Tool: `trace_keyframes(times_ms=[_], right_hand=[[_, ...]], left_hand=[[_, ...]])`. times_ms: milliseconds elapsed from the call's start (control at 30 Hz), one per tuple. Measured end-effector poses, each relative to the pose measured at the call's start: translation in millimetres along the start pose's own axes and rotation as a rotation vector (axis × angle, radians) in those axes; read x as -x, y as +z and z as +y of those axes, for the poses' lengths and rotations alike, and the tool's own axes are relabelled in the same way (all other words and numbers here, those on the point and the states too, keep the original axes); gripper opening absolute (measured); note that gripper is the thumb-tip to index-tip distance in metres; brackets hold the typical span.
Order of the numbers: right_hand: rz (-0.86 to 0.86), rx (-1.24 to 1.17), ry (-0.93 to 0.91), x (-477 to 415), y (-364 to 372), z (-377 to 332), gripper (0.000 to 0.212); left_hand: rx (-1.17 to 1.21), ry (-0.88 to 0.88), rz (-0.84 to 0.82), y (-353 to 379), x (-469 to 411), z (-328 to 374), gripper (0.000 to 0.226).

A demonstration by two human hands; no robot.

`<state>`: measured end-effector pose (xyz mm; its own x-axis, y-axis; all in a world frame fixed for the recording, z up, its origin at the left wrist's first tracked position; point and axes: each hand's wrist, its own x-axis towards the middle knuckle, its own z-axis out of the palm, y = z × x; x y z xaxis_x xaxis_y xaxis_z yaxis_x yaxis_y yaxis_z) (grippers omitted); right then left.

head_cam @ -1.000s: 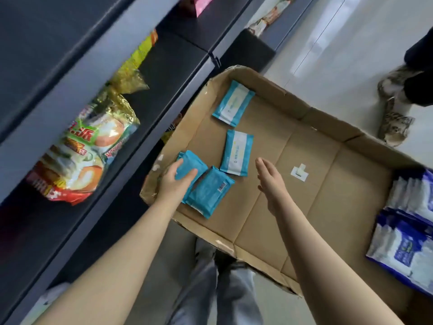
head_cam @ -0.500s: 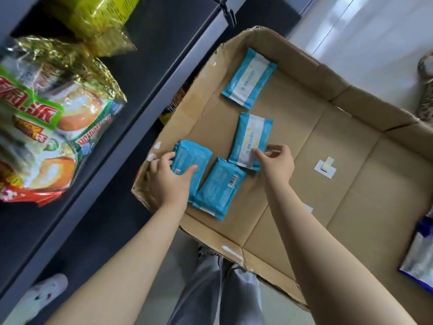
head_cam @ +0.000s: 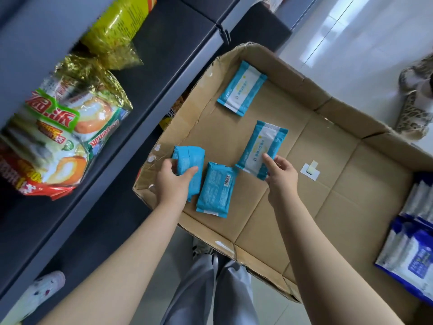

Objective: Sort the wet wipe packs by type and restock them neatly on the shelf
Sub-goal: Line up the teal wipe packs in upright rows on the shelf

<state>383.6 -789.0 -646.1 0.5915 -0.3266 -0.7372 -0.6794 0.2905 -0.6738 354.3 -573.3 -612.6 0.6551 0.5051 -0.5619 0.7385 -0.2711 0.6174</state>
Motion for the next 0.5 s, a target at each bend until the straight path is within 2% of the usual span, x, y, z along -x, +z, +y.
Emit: trace_keyframes(times_ms=[167,233,400,500], right_hand=[[-0.082,-0.272,0.060,68.2,-25.2,-55.5,0.009],[-0.124,-0.354,0.063,109.3,-37.8,-84.7,0.017],[-0.253,-0.426,0.019,217.7,-73.3,-158.9,0.021],[-0.354,-0.422,-0.050,268.2,-87.5,-190.8,0.023]], left_hand=[[0.271,-0.075,-0.123,-27.7,52.8,46.7,0.031],[0.330,-0.070,-0.177,-45.5,88.5,73.2,0.031],[0.405,-0.093,-0.301,-101.5,185.9,138.0,0.036],[0.440,-0.064,-0.332,-130.8,236.7,168.9,0.053]])
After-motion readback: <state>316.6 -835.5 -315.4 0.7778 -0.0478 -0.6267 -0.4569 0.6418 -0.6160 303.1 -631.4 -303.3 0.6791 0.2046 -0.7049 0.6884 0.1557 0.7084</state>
